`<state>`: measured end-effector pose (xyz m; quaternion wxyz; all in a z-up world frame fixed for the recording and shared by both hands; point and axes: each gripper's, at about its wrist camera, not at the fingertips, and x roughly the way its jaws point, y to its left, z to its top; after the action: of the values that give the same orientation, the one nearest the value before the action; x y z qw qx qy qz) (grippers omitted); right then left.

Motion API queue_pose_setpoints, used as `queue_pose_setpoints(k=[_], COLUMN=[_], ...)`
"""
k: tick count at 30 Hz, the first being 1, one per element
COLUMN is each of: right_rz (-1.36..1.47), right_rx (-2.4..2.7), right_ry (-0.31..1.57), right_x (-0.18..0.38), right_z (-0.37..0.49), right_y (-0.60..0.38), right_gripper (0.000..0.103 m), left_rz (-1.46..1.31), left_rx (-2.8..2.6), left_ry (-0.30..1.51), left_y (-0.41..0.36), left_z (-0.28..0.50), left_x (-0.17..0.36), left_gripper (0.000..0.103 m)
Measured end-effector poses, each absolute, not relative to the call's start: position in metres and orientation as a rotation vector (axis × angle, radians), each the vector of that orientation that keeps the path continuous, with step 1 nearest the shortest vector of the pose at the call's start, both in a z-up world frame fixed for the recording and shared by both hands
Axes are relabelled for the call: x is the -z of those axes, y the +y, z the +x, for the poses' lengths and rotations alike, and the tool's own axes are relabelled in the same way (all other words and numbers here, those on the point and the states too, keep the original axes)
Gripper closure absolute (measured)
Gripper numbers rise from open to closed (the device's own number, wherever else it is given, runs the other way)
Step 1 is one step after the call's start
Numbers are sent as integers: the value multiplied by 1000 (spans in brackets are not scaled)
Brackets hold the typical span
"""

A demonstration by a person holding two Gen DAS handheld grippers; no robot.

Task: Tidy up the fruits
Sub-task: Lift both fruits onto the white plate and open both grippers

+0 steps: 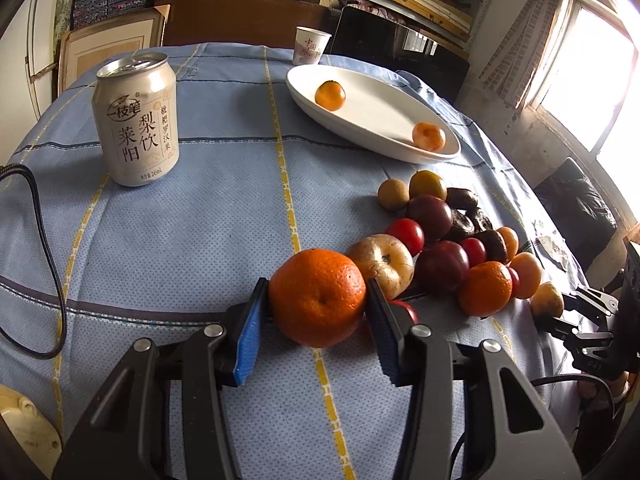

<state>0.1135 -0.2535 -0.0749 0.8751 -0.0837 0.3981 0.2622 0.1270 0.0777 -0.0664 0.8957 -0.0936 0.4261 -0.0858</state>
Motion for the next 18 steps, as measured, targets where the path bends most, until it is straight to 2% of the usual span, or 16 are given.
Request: queue_pose_setpoints(k=[6,9,13,18], right_rz=[-109,-83,-94,-20], right_rx=[-571,-596,-591,-588], right_ry=[831,791,682,675], right_x=[65,42,7,-8], right_z=[117,127,153,214], right_y=[-263,-264,-253,-234], right_gripper=[58,58,58,58], left_rz=[-199,-175,-125,-123], left_rx=[170,199,241,297], left_ry=[822,805,765,787], left_y=[85,79,61,30], left_z=[126,138,172,233], left_x=[45,25,-6,-20], left_gripper=[56,56,56,56])
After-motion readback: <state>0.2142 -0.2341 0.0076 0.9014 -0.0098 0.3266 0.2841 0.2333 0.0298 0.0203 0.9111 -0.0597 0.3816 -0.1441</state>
